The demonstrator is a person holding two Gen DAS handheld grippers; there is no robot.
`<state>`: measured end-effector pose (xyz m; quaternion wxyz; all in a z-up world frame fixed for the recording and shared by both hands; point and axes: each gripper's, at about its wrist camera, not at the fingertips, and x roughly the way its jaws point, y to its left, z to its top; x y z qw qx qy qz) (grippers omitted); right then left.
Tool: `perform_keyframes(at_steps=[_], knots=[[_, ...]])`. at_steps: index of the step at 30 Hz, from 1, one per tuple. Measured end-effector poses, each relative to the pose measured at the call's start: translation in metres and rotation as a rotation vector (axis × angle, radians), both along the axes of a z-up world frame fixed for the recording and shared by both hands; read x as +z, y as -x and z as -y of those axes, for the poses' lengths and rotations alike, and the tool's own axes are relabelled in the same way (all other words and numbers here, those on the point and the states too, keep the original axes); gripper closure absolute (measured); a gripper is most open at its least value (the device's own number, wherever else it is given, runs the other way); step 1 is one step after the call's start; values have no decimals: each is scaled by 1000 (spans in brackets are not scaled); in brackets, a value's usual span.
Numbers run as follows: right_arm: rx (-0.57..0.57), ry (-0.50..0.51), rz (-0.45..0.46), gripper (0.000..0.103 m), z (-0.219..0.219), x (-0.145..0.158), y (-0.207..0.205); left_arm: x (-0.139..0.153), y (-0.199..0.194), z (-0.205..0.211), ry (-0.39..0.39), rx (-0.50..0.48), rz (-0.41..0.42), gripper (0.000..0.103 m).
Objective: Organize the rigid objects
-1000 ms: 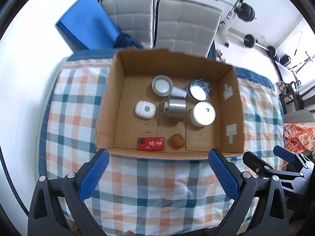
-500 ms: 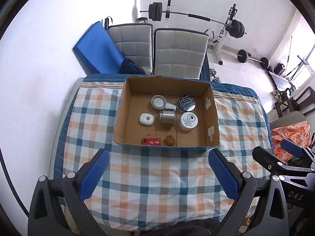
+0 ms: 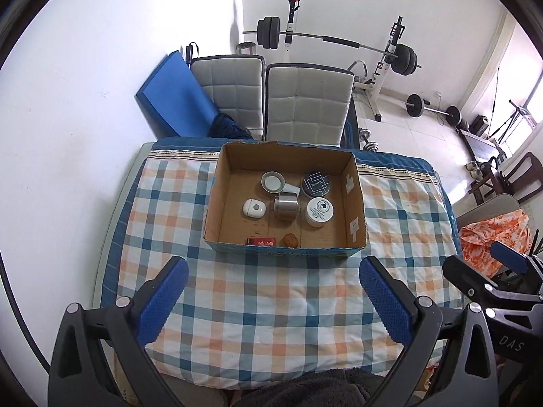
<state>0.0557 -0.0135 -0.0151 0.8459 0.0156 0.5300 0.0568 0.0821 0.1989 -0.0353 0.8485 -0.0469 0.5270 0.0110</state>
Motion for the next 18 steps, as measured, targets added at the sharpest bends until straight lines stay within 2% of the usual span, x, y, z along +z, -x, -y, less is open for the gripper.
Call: perform_keyframes(at_steps=[8,18], knots=[[-23,20,25,0,5,9,2,9,5,-2,-6,10,21,0],[-51,34,41,0,7,12,0,8,4,-5,-6,8,24,0]])
